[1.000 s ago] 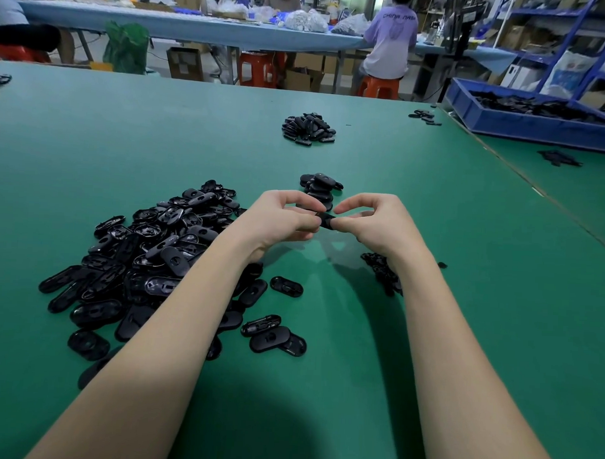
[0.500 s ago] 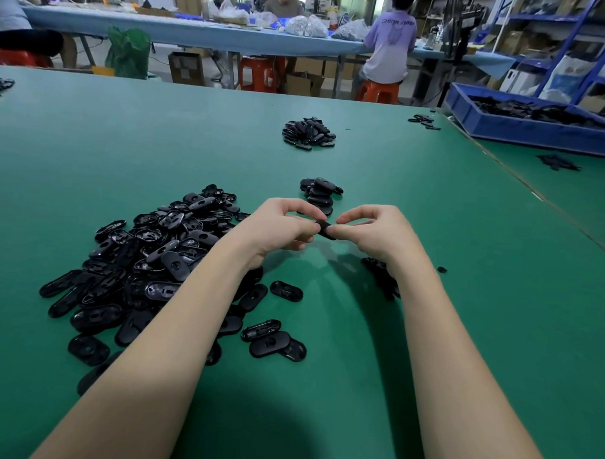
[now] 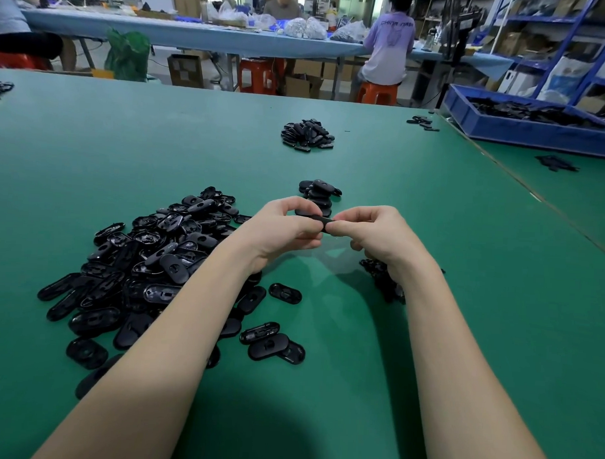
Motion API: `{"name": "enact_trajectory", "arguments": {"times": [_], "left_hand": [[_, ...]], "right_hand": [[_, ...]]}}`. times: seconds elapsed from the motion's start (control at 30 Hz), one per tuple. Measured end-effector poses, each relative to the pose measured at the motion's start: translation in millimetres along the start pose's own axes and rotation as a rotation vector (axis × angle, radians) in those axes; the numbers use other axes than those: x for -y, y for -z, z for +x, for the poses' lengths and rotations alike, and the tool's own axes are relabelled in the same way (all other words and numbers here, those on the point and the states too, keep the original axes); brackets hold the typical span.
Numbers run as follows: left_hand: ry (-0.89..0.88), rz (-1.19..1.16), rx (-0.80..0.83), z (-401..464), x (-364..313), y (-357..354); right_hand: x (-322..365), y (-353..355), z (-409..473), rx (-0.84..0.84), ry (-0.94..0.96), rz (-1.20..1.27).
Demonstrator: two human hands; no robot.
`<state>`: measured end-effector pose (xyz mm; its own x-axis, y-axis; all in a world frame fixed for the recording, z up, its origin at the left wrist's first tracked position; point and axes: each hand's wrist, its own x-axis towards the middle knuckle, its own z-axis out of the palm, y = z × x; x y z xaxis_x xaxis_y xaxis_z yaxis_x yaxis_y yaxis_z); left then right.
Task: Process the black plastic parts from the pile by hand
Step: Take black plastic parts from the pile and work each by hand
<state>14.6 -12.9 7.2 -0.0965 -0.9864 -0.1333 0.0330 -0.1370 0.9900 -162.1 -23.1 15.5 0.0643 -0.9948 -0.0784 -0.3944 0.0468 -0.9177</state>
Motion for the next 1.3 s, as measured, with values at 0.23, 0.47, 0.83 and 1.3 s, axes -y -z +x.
{"name": "enact_trajectory", "arguments": {"times": [0.23,0.47,0.83,1.3], "left_hand": [[-0.016,-0.011,0.017,0,0,-2],[0.005,-0.04,0.041,0,1,0],[0.018,0.053,-0.017,1,4,-2],[-0.011,0.094,-0.078,3,6,-10]], "right_hand": [[0,-1,1,-0.003,0.009,-0.016],[0,2,-1,0.023,0.021,-0.012],[-3,-6,0,-0.02,0.006,-0.039],[-8,-8,5,-0.111,0.032,-0.065]]}}
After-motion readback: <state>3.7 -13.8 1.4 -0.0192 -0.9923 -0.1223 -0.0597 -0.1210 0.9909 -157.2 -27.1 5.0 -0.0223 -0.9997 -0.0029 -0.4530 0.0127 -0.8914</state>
